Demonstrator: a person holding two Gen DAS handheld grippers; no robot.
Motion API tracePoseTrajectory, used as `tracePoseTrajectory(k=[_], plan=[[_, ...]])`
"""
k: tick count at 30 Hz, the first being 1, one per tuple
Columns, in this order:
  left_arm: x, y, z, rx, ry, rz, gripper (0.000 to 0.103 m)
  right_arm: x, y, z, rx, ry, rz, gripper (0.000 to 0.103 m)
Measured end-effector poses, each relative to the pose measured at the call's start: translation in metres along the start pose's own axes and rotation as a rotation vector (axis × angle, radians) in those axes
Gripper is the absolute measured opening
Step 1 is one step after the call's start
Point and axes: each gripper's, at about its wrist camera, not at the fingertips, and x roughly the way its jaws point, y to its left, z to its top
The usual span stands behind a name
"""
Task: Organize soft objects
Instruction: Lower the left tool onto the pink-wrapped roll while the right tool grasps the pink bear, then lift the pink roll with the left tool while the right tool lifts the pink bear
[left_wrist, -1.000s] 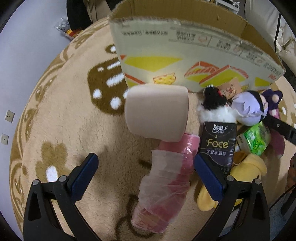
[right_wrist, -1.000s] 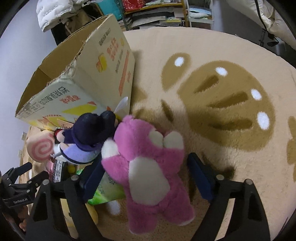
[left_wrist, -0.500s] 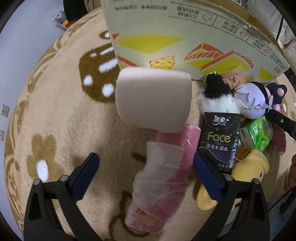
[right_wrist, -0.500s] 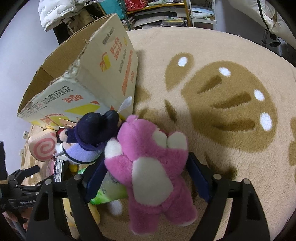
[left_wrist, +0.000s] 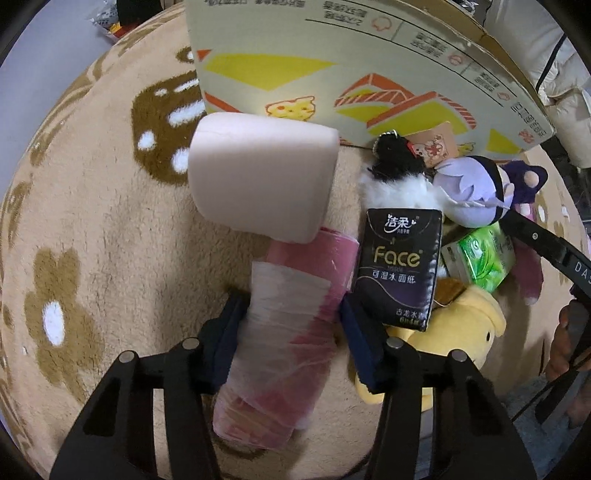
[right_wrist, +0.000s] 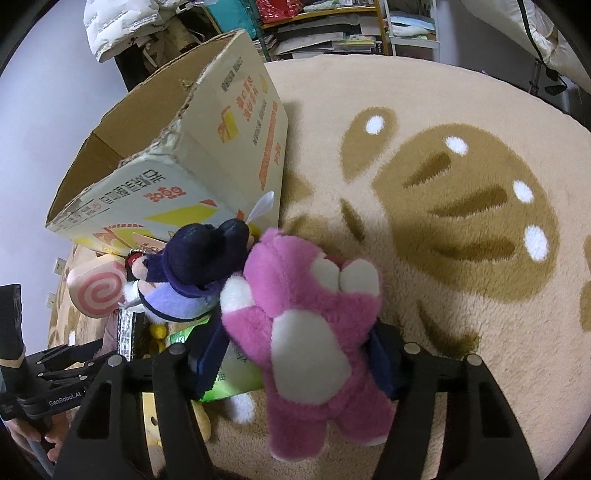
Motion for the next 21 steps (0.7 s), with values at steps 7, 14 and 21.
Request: tracePoseTrajectory(k=[7, 14, 21], plan=[[-0.004, 0.002, -0.005, -0.01, -0.012, 0.026, 0.046, -0.012, 0.006, -0.001, -0.014, -0.035, 0.004, 0.068], [-0.011, -0.002, -0.016, -0.061, -0.021, 0.031, 0.044, -0.037, 0.017, -0.008, -0.047, -0.093, 0.004, 0.068], [-0.033, -0.012, -0.033, -0.057, -0.1, 0.035, 0.044, -0.065, 0.025, -0.013, -0.069, -0.176, 0.014, 0.068]])
